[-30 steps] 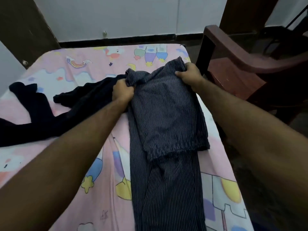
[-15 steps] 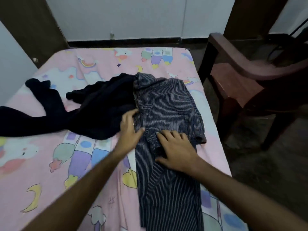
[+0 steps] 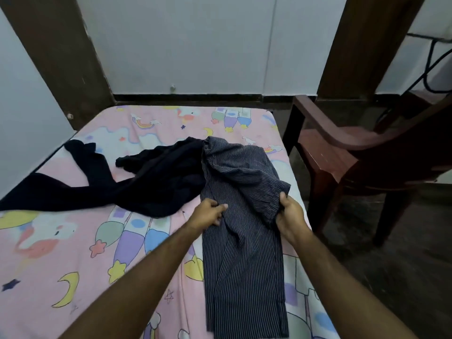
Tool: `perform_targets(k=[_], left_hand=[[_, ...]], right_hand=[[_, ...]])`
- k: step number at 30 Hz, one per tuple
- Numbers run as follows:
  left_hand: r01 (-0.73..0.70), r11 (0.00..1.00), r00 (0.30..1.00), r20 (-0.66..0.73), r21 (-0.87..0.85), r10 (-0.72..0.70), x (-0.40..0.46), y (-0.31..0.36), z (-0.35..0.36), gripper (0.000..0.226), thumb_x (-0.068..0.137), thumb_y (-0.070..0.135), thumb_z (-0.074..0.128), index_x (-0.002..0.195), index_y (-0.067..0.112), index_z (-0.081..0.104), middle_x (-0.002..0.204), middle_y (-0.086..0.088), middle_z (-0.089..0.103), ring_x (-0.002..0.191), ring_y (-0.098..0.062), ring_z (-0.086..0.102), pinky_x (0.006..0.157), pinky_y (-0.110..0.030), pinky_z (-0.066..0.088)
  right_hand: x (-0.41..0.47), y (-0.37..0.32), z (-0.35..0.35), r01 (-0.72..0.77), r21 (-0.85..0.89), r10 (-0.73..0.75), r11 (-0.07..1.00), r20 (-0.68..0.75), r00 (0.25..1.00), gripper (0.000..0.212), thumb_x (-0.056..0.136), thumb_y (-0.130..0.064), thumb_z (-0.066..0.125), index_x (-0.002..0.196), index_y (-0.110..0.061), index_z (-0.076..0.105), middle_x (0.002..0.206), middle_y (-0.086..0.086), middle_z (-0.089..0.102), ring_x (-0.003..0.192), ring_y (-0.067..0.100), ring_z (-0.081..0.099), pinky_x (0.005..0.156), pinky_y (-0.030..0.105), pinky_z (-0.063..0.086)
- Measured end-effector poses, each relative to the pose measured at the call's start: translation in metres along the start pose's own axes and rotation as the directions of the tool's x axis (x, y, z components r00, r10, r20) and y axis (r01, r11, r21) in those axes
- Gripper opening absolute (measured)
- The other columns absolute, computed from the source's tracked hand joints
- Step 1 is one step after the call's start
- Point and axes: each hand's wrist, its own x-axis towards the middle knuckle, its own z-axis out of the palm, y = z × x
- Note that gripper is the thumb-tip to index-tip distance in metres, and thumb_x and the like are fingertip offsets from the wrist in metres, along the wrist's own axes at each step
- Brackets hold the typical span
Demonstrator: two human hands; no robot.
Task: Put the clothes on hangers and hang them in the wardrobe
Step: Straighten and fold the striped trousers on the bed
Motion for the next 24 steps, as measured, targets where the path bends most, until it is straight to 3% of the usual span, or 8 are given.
perform_targets(k=[3, 5, 8, 10, 12, 17, 21, 24], left_hand=[[0.094, 0.984, 0.995, 0.034, -0.152, -0.090, 0.005, 0.011, 0.011, 0.051, 0.092, 0.030, 0.072, 0.129, 0.007, 0.045, 0.111, -0.005, 0.065, 0.080, -0.017, 0.065, 0.041, -0.020, 0.037], [0.144, 0.952, 0.989, 0.081, -0.271, -0.127, 0.003, 0.015, 0.016, 0.037, 0.092, 0.016, 0.072, 0.122, 0.003, 0.055, 0.111, -0.007, 0.065, 0.083, -0.017, 0.063, 0.039, -0.016, 0.038], [0.219, 0.901, 0.973, 0.152, -0.374, -0.174, 0.002, 0.011, 0.013, 0.018, 0.093, 0.015, 0.068, 0.109, 0.008, 0.064, 0.106, -0.005, 0.073, 0.082, -0.016, 0.067, 0.055, -0.022, 0.044], [0.247, 0.830, 0.969, 0.142, -0.501, -0.202, -0.001, 0.007, 0.006, 0.019, 0.097, 0.017, 0.063, 0.112, 0.006, 0.065, 0.102, -0.007, 0.074, 0.090, -0.022, 0.070, 0.072, -0.032, 0.055], [0.264, 0.771, 0.964, 0.187, -0.579, -0.189, -0.014, 0.002, -0.001, 0.024, 0.100, 0.023, 0.058, 0.116, 0.006, 0.064, 0.103, -0.009, 0.073, 0.094, -0.026, 0.070, 0.073, -0.040, 0.059], [0.263, 0.902, 0.936, 0.318, -0.342, -0.153, -0.059, -0.016, 0.005, 0.043, 0.091, 0.037, 0.072, 0.121, 0.017, 0.047, 0.116, -0.006, 0.065, 0.084, -0.020, 0.069, 0.054, -0.029, 0.050], [0.244, 0.939, 0.937, 0.309, -0.242, -0.163, -0.064, -0.019, 0.015, 0.024, 0.090, 0.029, 0.074, 0.104, 0.013, 0.062, 0.088, 0.001, 0.067, 0.057, -0.007, 0.055, 0.045, -0.022, 0.033], [0.198, 0.945, 0.966, 0.216, -0.259, -0.143, -0.068, -0.013, 0.017, 0.013, 0.094, 0.027, 0.066, 0.096, 0.014, 0.064, 0.086, 0.001, 0.066, 0.067, -0.010, 0.056, 0.053, -0.024, 0.037]], right_hand=[[0.002, -0.008, 0.001, -0.008, 0.021, 0.008, 1.000, 0.003, 1.000, 0.029, 0.109, -0.016, 0.041, 0.121, -0.002, 0.064, 0.118, 0.016, 0.071, 0.103, 0.027, 0.072, 0.087, 0.040, 0.058], [0.001, -0.020, 0.013, 0.023, -0.014, -0.022, 1.000, 0.021, 1.000, 0.029, 0.109, -0.018, 0.041, 0.120, -0.004, 0.064, 0.120, 0.017, 0.071, 0.105, 0.028, 0.071, 0.092, 0.043, 0.055], [-0.004, -0.043, 0.031, 0.101, -0.129, -0.093, 0.986, 0.073, 0.993, 0.026, 0.109, -0.018, 0.043, 0.112, -0.010, 0.068, 0.108, 0.009, 0.076, 0.099, 0.022, 0.074, 0.086, 0.036, 0.057], [-0.010, -0.055, 0.043, 0.201, -0.284, -0.167, 0.937, 0.140, 0.976, 0.025, 0.109, -0.020, 0.045, 0.110, -0.015, 0.069, 0.104, 0.002, 0.077, 0.099, 0.017, 0.073, 0.086, 0.032, 0.055], [-0.017, -0.062, 0.052, 0.300, -0.410, -0.227, 0.861, 0.218, 0.949, 0.025, 0.108, -0.023, 0.046, 0.117, -0.016, 0.068, 0.112, 0.001, 0.075, 0.105, 0.016, 0.070, 0.092, 0.032, 0.054], [-0.026, -0.059, 0.064, 0.421, -0.573, -0.261, 0.704, 0.342, 0.903, 0.023, 0.108, -0.025, 0.047, 0.116, -0.015, 0.066, 0.116, 0.003, 0.071, 0.110, 0.017, 0.066, 0.100, 0.038, 0.051], [-0.023, -0.035, 0.055, 0.433, -0.703, -0.210, 0.564, 0.384, 0.899, 0.023, 0.104, -0.031, 0.050, 0.106, -0.013, 0.065, 0.108, 0.006, 0.071, 0.104, 0.023, 0.067, 0.097, 0.048, 0.052], [-0.029, -0.038, 0.052, 0.466, -0.713, -0.309, 0.523, 0.351, 0.884, 0.022, 0.106, -0.027, 0.048, 0.109, -0.012, 0.064, 0.110, 0.005, 0.069, 0.103, 0.020, 0.063, 0.090, 0.037, 0.049]])
